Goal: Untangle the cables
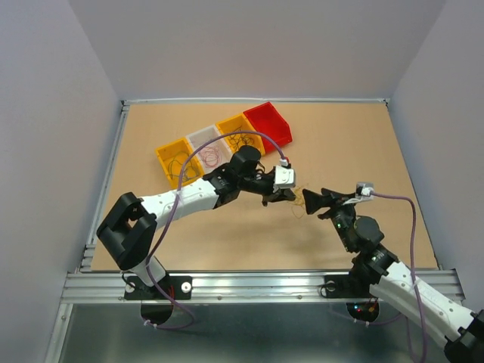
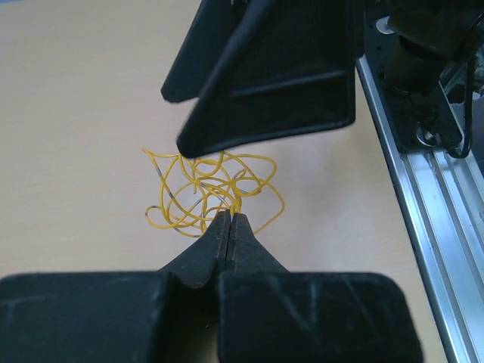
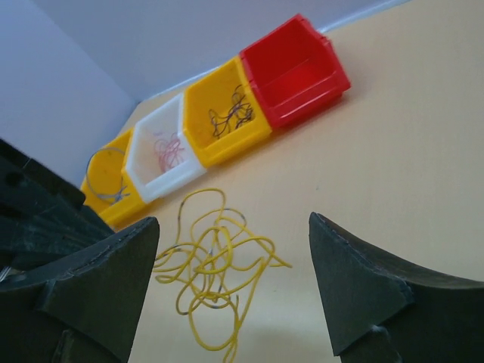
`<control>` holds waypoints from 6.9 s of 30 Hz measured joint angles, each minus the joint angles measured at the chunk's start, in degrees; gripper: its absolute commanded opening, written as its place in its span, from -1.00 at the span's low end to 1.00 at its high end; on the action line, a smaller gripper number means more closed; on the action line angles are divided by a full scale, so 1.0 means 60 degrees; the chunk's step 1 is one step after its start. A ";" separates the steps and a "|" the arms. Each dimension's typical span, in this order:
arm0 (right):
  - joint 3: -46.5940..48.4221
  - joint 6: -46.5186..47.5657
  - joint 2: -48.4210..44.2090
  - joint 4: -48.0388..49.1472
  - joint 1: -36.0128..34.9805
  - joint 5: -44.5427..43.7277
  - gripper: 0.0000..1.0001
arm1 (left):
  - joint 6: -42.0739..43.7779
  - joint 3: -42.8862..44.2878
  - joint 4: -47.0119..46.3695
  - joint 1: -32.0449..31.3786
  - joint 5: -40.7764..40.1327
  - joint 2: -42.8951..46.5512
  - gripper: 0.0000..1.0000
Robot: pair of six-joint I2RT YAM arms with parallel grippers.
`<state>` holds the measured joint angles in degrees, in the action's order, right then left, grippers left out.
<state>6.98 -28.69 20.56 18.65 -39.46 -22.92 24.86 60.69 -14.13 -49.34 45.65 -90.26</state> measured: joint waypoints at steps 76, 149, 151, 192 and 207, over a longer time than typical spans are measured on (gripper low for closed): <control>0.0117 -0.0146 0.0911 0.0255 -0.0106 -0.3661 -0.99 | 0.1056 -0.1209 0.3104 1.2207 0.0219 0.3289 -1.00; 1.1234 0.2106 1.3628 0.1891 0.2055 0.1847 -0.99 | 0.3362 -0.2437 0.5293 1.1205 0.3741 0.5359 -1.00; 1.1570 0.1963 1.4025 0.1869 0.2262 0.2051 -0.99 | 0.3257 -0.2455 0.5166 1.1027 0.3610 0.5348 -1.00; 1.4007 0.1920 1.6957 -0.0510 0.1628 0.2299 -0.99 | 0.2007 -0.3169 0.3661 0.9847 0.1650 0.6076 -1.00; 1.4662 0.1891 1.7092 -0.1581 0.2135 0.2386 0.75 | 0.1770 -0.3180 0.3603 0.9610 0.1566 0.6109 -1.00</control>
<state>94.96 -17.34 123.11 9.17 -26.65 -8.60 35.48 41.60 7.49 8.32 55.05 -53.60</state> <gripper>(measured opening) 0.828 0.025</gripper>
